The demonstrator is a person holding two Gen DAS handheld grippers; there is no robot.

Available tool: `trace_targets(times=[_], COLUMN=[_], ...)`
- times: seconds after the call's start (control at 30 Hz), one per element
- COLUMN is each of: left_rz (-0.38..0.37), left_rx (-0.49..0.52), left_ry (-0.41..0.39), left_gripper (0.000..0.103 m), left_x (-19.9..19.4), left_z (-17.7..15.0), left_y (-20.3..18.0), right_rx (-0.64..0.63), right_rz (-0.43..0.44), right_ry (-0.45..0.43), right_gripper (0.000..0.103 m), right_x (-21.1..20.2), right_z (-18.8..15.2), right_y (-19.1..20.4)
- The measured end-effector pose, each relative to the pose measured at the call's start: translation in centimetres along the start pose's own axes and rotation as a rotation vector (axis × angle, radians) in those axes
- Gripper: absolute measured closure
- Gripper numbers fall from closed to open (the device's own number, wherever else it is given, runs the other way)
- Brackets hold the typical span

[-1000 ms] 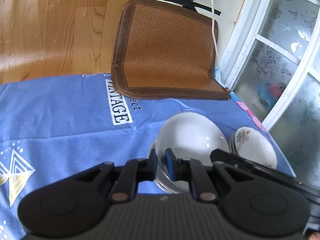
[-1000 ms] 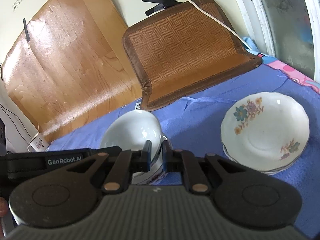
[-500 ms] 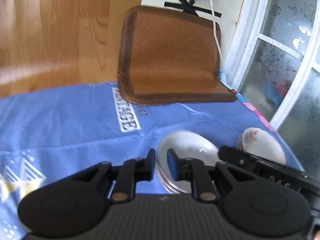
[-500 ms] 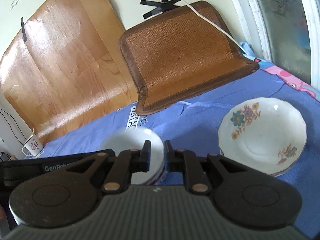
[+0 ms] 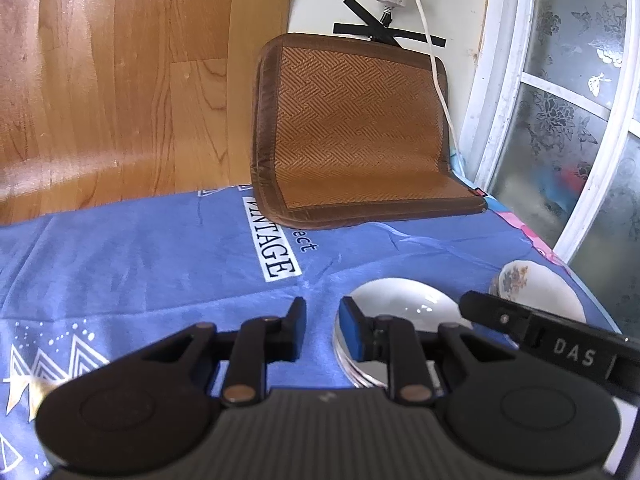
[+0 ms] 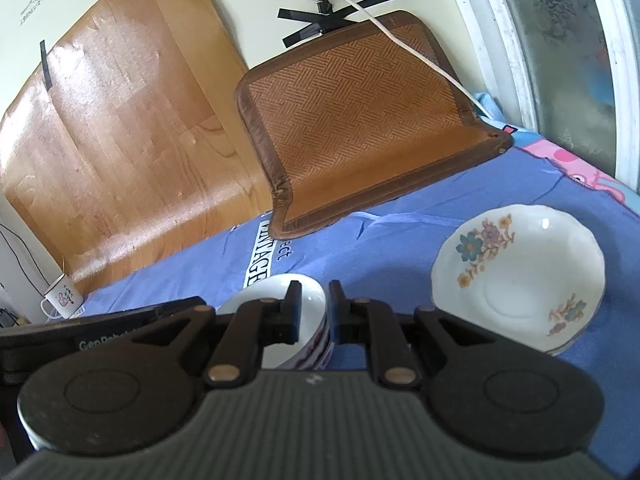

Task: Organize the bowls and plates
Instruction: 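Open both tools to release the bowls on the stack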

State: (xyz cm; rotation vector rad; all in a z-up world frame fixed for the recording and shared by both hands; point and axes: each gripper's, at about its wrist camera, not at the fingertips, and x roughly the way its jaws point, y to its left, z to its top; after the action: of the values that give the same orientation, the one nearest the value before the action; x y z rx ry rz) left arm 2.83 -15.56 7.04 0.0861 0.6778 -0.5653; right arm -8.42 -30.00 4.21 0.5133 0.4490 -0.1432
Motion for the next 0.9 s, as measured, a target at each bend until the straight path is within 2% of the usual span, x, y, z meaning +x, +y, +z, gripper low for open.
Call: trace_targets(times=[0.13, 0.2, 0.37, 0.63, 0.77, 0.9], left_rz=[0.006, 0.009, -0.001, -0.083, -0.139, -0.206], left_rx=[-0.007, -0.014, -0.042, -0.200, -0.236, -0.255], left_ry=[0.001, 0.003, 0.012, 0.072, 0.080, 0.099], left_gripper=[0.082, 0.080, 0.078, 0.073, 0.057, 0.047], left_x=[0.0, 0.0, 0.0, 0.4, 0.5, 0.9], left_z=[-0.1, -0.2, -0.4, -0.8, -0.5, -0.3], left_y=[0.4, 0.7, 1.7, 5.0, 5.6, 5.1], right_rx=[0.007, 0.011, 0.009, 0.048, 0.058, 0.082], right_rz=[0.001, 0.006, 0.010, 0.027, 0.030, 0.039], right_ry=[0.005, 0.011, 0.027, 0.065, 0.084, 0.107], right_gripper=[0.084, 0.074, 0.067, 0.062, 0.061, 0.060], right_x=[-0.1, -0.2, -0.4, -0.5, -0.1, 0.3], right_z=[0.2, 0.2, 0.2, 0.0, 0.0, -0.2], right_y=[-0.3, -0.4, -0.6, -0.9, -0.9, -1.1])
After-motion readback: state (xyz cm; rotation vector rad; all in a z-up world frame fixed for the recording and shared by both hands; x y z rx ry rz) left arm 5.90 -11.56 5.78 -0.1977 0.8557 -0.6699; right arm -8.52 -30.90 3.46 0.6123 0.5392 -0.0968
